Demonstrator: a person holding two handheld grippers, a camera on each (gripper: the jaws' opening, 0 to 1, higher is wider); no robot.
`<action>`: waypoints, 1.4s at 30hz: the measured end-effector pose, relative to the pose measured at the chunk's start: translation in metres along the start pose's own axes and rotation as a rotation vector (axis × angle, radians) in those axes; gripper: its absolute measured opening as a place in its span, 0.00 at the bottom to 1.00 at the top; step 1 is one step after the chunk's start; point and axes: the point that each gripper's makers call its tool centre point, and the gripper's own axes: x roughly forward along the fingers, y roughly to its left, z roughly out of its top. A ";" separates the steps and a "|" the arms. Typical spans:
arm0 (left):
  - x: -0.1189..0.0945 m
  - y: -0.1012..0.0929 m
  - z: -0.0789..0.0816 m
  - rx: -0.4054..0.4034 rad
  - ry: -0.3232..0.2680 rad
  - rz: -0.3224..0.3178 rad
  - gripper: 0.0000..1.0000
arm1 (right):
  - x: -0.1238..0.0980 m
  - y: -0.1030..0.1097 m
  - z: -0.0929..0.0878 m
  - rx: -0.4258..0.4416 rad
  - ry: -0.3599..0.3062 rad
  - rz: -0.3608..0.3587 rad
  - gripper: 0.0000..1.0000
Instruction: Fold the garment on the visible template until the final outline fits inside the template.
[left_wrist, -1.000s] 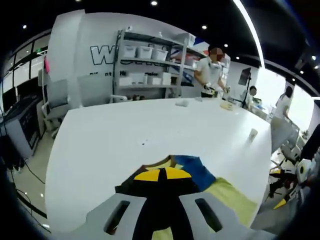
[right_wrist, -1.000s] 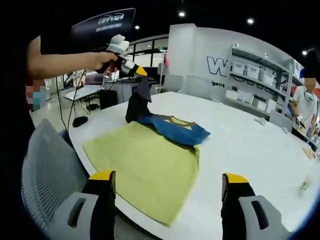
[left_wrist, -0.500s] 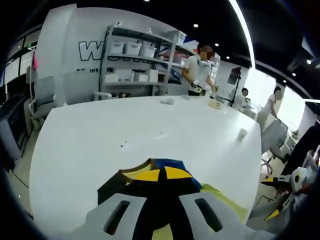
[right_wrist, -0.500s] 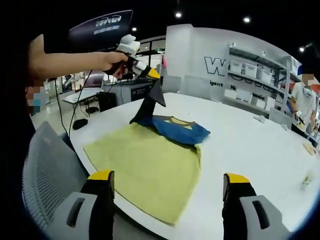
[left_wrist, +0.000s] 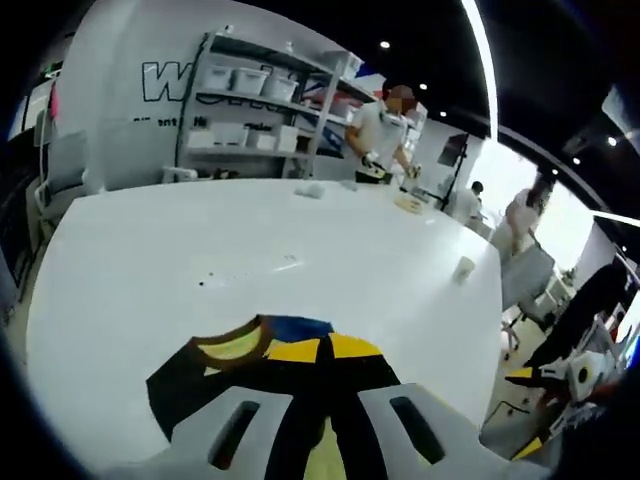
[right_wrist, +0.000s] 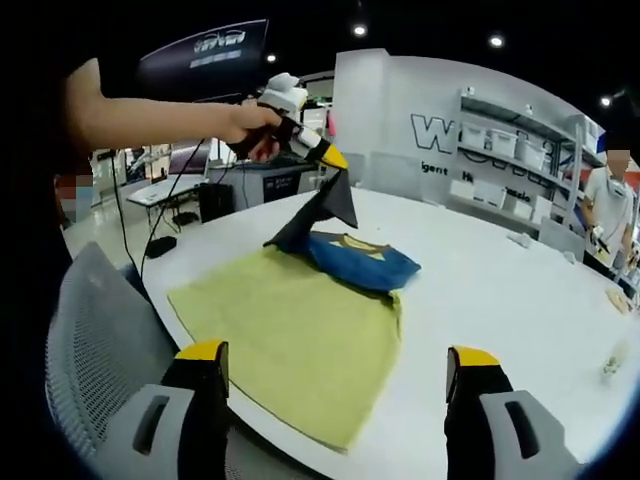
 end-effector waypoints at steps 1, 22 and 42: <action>0.005 -0.002 -0.001 0.000 0.007 -0.006 0.04 | -0.001 -0.001 0.000 0.002 -0.001 -0.002 0.90; 0.081 -0.013 -0.031 0.088 0.156 -0.042 0.04 | 0.002 0.003 -0.009 0.010 0.050 0.024 0.86; 0.020 0.024 -0.052 0.079 0.088 0.010 0.28 | 0.009 0.001 -0.011 -0.011 0.072 0.034 0.83</action>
